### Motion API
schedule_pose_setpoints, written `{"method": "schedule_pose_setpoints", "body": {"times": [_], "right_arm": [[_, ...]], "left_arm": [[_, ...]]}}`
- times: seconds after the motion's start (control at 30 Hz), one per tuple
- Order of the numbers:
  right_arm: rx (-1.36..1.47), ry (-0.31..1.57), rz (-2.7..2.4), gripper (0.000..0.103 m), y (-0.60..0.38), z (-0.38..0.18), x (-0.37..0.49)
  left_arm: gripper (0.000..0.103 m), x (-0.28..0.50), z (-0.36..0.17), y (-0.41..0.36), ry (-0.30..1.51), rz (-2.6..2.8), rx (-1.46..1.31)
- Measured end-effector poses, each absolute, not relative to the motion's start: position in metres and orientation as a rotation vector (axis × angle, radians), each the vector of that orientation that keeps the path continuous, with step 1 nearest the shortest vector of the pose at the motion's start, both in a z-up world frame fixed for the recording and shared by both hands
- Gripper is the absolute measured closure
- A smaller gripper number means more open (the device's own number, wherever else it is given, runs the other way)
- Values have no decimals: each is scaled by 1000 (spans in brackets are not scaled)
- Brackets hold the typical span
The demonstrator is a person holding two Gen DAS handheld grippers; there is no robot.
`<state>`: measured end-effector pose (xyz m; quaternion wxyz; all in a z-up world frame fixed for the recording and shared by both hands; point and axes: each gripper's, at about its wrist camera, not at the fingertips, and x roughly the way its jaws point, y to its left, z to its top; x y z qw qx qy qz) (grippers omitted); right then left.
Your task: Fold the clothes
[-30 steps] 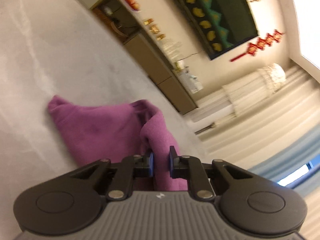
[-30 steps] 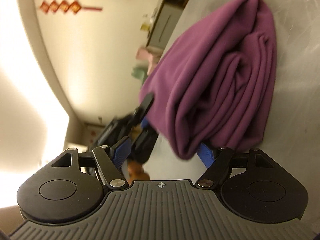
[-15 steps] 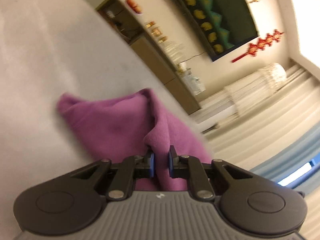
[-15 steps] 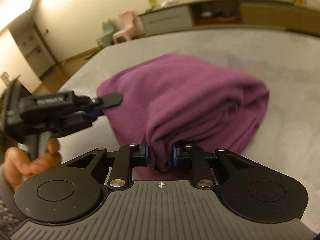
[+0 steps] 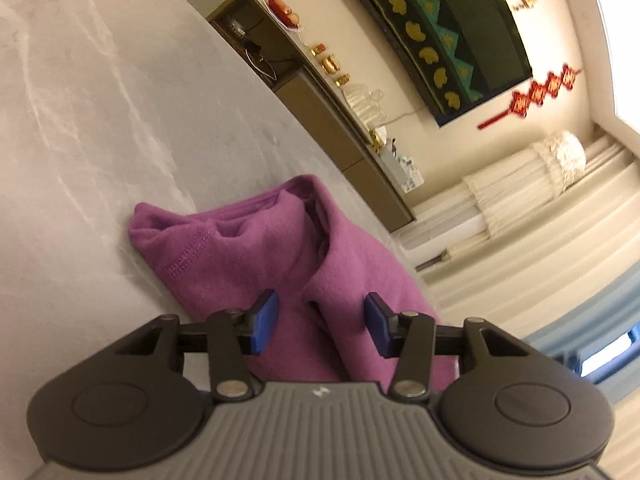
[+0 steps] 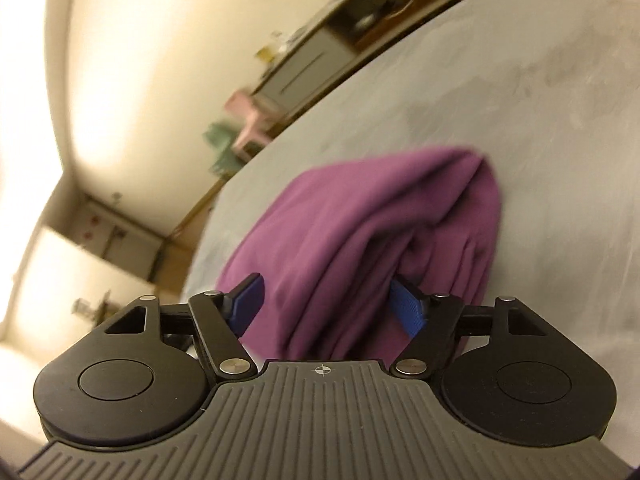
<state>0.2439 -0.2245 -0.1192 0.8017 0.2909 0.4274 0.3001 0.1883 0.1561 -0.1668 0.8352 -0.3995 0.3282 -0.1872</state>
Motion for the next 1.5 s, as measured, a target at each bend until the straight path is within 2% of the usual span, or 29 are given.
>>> {"method": "schedule_pose_setpoints", "body": {"times": [0.03,0.07,0.17,0.3,0.37,0.43,0.53,0.57,0.6,0.63,0.7,0.73,0.83,0.87,0.9,1.13,1.23,1.27,1.3,1.33,1.37,1.4,1.5], "right_arm": [[604,915,616,73,-224,-119,248],[540,932,629,76,-217,-120,249],[241,866,698,77,-199,-115,237],[244,893,785,79,-216,-122,249],[305,913,799,78,-227,-126,254],[386,924,799,60,-241,-122,250],[534,898,733,60,-259,-125,257],[586,902,702,66,-264,-129,263],[596,909,674,77,-267,-133,265],[607,917,646,82,-269,-137,268],[657,914,633,80,-273,-140,266],[690,913,609,63,-278,-142,262],[764,905,509,64,-293,-150,252],[753,904,445,60,-297,-150,248],[741,901,382,65,-301,-150,244],[340,603,493,63,-242,-71,171],[129,600,574,61,-201,-71,164],[47,657,532,61,-193,-84,171],[-34,712,488,56,-184,-97,177],[24,722,485,42,-192,-105,180],[82,731,482,38,-201,-112,184],[172,745,492,39,-212,-113,187],[193,779,491,42,-205,-102,191]], "left_arm": [[58,188,-167,157,697,-397,-840],[61,189,-167,157,700,-397,-835],[61,185,-163,163,679,-405,-848],[58,187,-163,169,665,-415,-903],[59,188,-163,162,684,-393,-838],[61,190,-163,154,702,-367,-763],[63,193,-165,156,721,-373,-766],[63,193,-165,156,725,-377,-768],[63,193,-166,157,729,-381,-767],[63,194,-166,157,731,-381,-765],[63,195,-164,158,734,-378,-760],[63,196,-164,157,736,-376,-760],[63,196,-163,157,742,-369,-768],[63,195,-164,157,747,-366,-776],[63,195,-165,157,749,-363,-785],[63,183,-169,142,772,-355,-852],[63,178,-164,141,775,-332,-834],[63,177,-166,147,774,-316,-863],[64,177,-168,157,773,-299,-903],[72,176,-171,166,771,-281,-944],[96,176,-176,175,776,-260,-985],[101,176,-181,184,784,-238,-1026],[101,177,-190,202,791,-215,-1133]]}}
